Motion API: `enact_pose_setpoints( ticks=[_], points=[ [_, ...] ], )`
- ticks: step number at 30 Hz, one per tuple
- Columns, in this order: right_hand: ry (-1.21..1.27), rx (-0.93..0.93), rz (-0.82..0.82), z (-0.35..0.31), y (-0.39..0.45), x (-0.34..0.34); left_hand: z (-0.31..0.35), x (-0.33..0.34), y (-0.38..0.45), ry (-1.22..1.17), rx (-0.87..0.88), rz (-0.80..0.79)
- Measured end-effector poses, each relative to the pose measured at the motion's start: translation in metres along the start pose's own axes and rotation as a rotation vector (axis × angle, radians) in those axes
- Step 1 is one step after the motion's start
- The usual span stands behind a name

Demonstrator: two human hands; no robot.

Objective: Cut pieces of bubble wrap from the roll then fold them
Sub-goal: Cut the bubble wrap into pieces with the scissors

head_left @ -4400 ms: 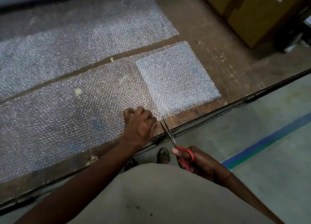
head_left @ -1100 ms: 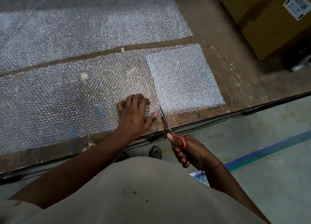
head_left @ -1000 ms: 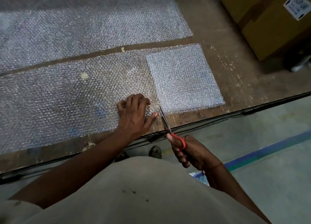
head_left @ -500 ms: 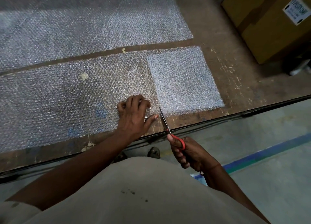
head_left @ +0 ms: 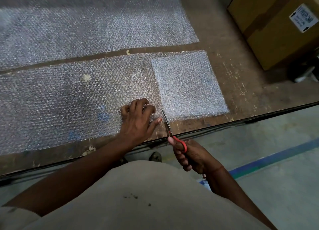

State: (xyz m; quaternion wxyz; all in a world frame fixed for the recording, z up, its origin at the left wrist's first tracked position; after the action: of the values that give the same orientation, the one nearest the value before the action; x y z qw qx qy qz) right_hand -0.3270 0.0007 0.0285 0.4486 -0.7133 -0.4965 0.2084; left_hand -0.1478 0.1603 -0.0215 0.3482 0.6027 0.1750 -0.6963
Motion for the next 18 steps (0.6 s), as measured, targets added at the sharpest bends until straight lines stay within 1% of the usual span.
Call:
enact_pose_setpoints(
  ticks=[11,18],
  points=[
    [0.039,0.029,0.020,-0.008,0.004,0.009,0.000,-0.001,0.001,0.010,-0.006,-0.014],
    [0.015,0.029,0.024,-0.017,0.006,0.011,0.000,-0.002,0.001,-0.006,0.000,-0.006]
  ],
)
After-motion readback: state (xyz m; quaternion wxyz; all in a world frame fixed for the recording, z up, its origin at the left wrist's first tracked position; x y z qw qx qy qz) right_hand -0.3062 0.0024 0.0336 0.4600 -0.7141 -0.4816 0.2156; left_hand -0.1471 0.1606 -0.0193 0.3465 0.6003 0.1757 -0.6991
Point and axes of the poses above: each hand's wrist, its own y-axis towards the middle knuckle, its own x-axis out of the palm, z = x × y, the point moved 1 cm from there along y, towards the middle knuckle, and after that the axes turned 10 degrees about y, right-handed, at the moved point
